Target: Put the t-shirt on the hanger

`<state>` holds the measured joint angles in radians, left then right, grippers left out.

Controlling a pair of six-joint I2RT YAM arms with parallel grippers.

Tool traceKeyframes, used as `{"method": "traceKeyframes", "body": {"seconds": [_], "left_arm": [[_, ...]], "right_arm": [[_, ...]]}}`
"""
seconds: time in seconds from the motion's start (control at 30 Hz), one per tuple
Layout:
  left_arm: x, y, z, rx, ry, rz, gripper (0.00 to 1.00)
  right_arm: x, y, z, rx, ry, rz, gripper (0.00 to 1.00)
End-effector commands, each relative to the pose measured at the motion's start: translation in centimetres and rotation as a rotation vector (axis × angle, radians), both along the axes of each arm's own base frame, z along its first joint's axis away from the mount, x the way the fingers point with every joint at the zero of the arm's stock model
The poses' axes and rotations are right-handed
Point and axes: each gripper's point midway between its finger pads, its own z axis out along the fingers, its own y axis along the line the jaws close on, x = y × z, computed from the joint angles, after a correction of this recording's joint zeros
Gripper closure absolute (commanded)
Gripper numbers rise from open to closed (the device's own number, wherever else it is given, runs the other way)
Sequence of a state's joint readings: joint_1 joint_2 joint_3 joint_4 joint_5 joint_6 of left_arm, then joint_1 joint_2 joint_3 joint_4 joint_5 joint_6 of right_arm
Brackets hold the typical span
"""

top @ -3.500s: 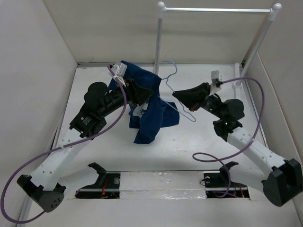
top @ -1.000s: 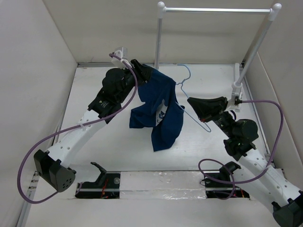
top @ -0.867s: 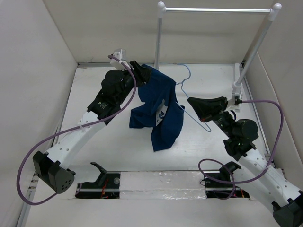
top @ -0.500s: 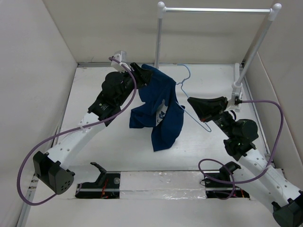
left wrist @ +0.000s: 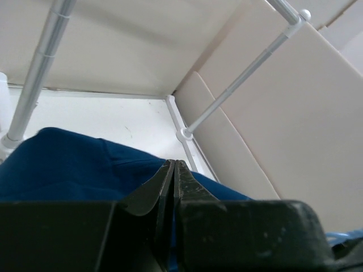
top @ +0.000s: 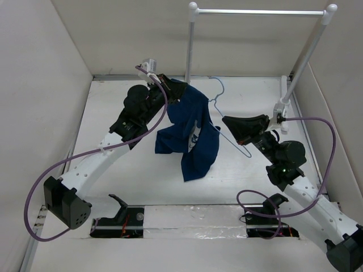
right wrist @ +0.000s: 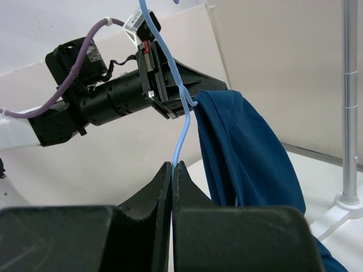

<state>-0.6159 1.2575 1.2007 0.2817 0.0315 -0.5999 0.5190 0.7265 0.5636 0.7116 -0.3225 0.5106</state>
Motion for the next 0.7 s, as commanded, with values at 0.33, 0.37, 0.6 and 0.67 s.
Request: {"method": "traceKeyframes", "body": {"seconds": [0.33, 0.37, 0.6, 0.67], "left_arm": [[-3.6, -0.3, 4.5, 0.002, -0.086, -0.132, 1.0], [-3.8, 0.3, 3.6, 0.022, -0.064, -0.11, 1.0], [-5.7, 0.8, 0.4, 0.142, -0.114, -0.168, 0.7], [-6.1, 0.8, -0.5, 0.164, -0.136, -0.185, 0.64]], "right_arm": [[-0.8, 0.9, 2.2, 0.051, -0.088, 0.054, 1.0], [-0.8, 0.8, 2.3, 0.044, -0.092, 0.042, 1.0], [0.0, 0.4, 2.8, 0.031, -0.089, -0.014, 1.0], [0.1, 0.4, 3.1, 0.034, -0.096, -0.018, 1.0]]}}
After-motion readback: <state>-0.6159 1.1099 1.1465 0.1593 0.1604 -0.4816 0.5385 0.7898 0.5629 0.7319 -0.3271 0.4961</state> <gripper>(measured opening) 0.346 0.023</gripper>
